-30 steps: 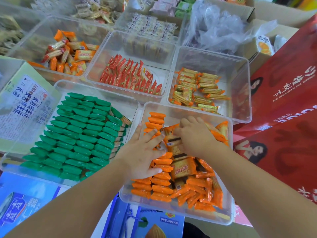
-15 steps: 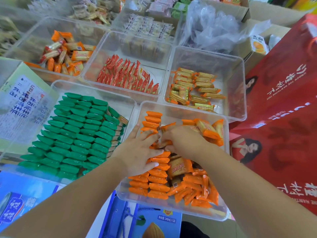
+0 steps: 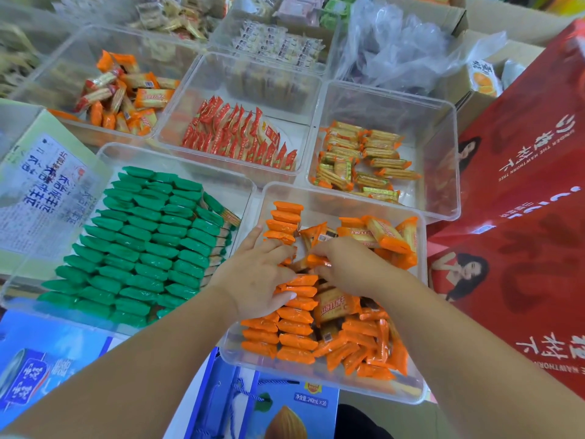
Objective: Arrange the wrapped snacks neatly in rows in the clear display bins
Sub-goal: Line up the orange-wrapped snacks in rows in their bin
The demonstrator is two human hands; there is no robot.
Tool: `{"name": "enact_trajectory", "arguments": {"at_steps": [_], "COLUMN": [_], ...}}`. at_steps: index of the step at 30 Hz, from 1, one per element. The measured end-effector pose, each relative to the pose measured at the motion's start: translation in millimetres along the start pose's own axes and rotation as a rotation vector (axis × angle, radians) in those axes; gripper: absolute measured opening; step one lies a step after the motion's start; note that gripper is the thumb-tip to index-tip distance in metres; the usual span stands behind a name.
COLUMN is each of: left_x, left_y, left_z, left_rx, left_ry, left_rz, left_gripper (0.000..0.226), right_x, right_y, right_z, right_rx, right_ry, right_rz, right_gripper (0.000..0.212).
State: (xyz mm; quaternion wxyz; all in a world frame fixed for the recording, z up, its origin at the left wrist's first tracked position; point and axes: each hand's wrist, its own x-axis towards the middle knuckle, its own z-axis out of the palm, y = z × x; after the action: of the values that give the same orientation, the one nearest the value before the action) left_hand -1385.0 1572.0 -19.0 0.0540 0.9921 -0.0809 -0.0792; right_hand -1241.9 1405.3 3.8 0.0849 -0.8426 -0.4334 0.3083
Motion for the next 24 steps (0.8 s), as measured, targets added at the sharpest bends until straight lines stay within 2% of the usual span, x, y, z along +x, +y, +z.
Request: {"name": "enact_trajectory", "arguments": {"at_steps": [4,7,11,13,16,20,24], "left_x": [0,1,1,1,1,1,2], "left_y": [1,2,2,1,0,0,-1], "left_z": [3,3,4,4,5,6,8], "left_rx": [-0.016,-0.018,-0.020,0.002,0.012,0.021,0.047], "left_ry": [0.049,0.039,0.003,-0.012,-0.020,-0.026,-0.032], "left_rz": [-0.022,-0.048,-0.036,-0.017,-0.001,-0.001,0.012], "left_gripper": [0.043,0.051,0.061,0.060,0.053,0.054,0.055], "right_x": [6,12,4,-4,-16,-23,-23], "right_y": [-14,-20,-18,-12,3,13,10], "right_z": [15,25,21,14,4,8,20], "right_rx": [-0.107,-0.138,-0.056,-0.015,-0.253,-0.551,-0.599], "right_ry": [0.045,0.096,0.088,0.191,0.429,0.301,0.288], "right_rz": [-0.015,0.041,-0.017,-0.024,0.092,0.200,0.217], "right_gripper": [0.037,0.033,0.032,0.030,0.025,0.048,0.064]}}
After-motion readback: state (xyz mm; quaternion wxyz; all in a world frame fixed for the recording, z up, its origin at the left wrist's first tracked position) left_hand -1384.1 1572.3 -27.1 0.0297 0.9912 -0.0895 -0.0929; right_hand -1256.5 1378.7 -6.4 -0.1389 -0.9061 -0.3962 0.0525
